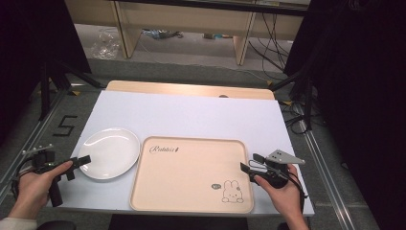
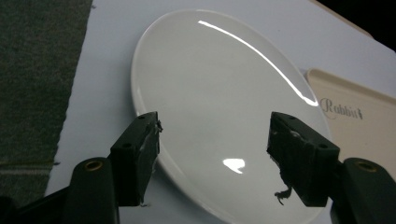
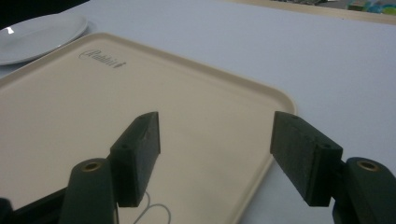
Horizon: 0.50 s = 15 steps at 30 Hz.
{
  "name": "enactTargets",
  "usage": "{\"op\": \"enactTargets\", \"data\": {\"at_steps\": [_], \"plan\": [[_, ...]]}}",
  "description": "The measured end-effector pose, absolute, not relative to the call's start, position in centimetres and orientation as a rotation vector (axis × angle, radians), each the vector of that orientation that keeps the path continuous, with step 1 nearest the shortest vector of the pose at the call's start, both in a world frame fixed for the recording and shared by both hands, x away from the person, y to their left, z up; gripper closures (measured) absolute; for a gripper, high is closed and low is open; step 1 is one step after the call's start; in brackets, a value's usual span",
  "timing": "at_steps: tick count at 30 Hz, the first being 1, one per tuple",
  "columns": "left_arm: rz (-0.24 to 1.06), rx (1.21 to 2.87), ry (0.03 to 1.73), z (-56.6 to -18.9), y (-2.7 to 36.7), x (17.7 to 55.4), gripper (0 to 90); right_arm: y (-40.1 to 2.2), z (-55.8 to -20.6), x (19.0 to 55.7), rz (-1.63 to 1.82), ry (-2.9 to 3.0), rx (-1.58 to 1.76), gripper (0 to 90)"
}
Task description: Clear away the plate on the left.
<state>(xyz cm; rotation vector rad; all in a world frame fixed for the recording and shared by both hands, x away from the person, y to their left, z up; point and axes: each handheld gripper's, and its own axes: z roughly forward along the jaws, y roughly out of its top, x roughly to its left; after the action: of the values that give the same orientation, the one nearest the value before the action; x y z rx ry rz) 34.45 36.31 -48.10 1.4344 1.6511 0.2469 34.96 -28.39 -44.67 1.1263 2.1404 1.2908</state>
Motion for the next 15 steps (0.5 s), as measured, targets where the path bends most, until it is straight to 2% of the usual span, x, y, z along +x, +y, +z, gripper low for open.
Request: {"op": "enactTargets", "data": {"at_steps": [15], "plan": [[0.113, 1.342, 1.768, -49.5, 37.6, 35.4, 38.8, -28.3, -44.7, 35.0, 1.303, 2.149, 1.118, 34.1]]}}
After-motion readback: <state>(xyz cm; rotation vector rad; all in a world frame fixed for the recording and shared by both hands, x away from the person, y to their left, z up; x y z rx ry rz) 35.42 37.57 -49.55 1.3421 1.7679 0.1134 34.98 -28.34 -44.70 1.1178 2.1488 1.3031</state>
